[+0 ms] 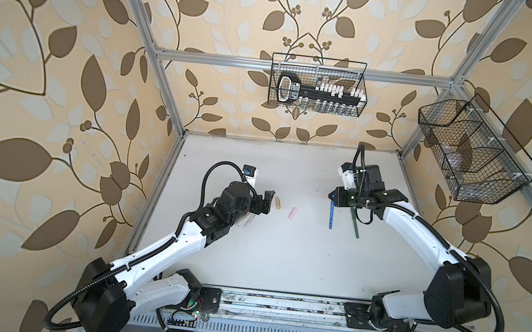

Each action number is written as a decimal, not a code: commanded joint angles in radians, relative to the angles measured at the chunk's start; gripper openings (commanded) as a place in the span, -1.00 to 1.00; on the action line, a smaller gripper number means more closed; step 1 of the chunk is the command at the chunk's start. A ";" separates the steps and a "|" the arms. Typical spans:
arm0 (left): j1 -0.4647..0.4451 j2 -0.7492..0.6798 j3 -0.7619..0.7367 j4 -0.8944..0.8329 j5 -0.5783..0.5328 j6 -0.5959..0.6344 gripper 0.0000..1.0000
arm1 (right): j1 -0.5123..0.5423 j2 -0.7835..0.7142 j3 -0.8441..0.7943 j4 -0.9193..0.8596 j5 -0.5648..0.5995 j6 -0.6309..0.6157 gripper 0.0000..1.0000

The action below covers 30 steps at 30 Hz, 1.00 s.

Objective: Insert the pens into the pen caps
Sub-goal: 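Carry the capped blue pen away and lay it beside the green pen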

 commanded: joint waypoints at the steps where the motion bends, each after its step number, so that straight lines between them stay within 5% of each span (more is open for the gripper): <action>1: 0.000 0.023 -0.033 -0.009 -0.027 0.008 0.98 | -0.006 0.038 -0.021 -0.058 0.105 -0.047 -1.00; 30: 0.002 0.098 -0.049 0.001 0.012 0.027 0.98 | -0.080 0.316 -0.010 0.024 0.220 -0.079 -0.91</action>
